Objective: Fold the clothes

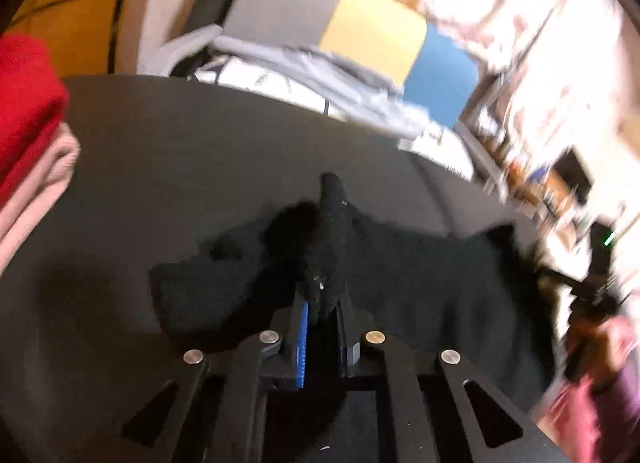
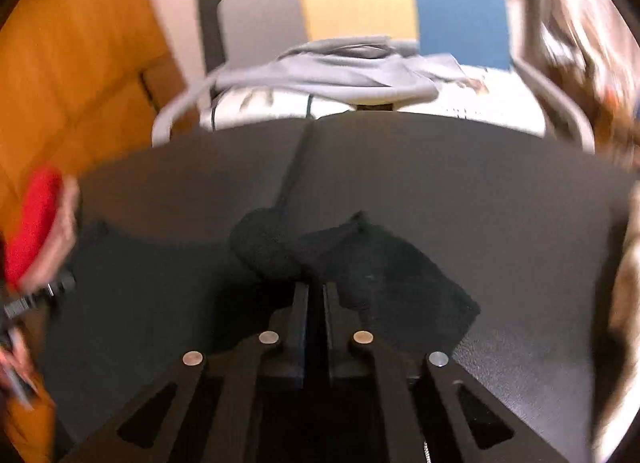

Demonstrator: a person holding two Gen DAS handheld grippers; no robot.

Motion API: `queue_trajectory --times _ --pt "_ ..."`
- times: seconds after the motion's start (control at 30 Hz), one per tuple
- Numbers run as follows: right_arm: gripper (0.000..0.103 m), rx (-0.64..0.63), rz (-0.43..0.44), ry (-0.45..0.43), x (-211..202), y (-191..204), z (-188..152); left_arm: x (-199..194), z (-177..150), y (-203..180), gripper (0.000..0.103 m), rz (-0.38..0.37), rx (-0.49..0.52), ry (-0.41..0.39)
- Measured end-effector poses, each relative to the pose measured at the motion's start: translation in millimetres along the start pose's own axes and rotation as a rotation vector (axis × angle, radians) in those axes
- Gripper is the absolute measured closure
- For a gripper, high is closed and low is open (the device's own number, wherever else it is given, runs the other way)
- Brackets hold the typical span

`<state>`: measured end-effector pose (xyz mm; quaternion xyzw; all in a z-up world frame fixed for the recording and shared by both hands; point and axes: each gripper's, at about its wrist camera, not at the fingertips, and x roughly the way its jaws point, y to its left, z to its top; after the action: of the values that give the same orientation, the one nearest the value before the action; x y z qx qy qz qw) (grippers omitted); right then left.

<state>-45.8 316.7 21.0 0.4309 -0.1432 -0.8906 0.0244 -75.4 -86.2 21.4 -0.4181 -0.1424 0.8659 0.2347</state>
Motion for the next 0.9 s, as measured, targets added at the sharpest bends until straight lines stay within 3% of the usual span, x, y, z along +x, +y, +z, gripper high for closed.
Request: queue_trajectory --times 0.17,0.3,0.37,0.43,0.47,0.57,0.63,0.8,0.87,0.9 --pt "0.099 0.225 0.122 0.001 1 -42 5 -21 5 9 0.093 0.015 -0.008 -0.047" --pt "0.093 0.284 0.105 0.044 21 -62 -3 4 -5 24 0.09 0.089 -0.02 0.049" --pt "0.082 0.3 0.087 0.03 22 -68 -4 12 -6 30 0.085 0.101 -0.048 0.068" --pt "0.08 0.297 0.009 0.009 10 -67 -4 14 -7 33 0.084 0.114 -0.071 0.07" --pt "0.08 0.291 -0.036 -0.003 2 -65 -6 4 -6 29 0.084 0.132 -0.072 0.032" --pt "0.077 0.158 -0.058 -0.096 -25 -41 -5 -24 -8 6 0.082 0.258 -0.024 -0.107" --pt "0.077 0.019 -0.031 -0.102 -26 -14 -5 -30 -12 -16 0.079 0.247 0.026 -0.146" --pt "0.077 -0.241 -0.046 0.013 8 44 -20 10 -37 -68 0.076 0.192 0.256 -0.011" --pt "0.081 -0.292 -0.084 0.041 20 51 -27 31 -51 -72 0.077 0.255 0.344 0.064" --pt "0.08 -0.307 -0.108 0.048 24 50 -29 32 -56 -66 0.078 0.261 0.346 0.06"
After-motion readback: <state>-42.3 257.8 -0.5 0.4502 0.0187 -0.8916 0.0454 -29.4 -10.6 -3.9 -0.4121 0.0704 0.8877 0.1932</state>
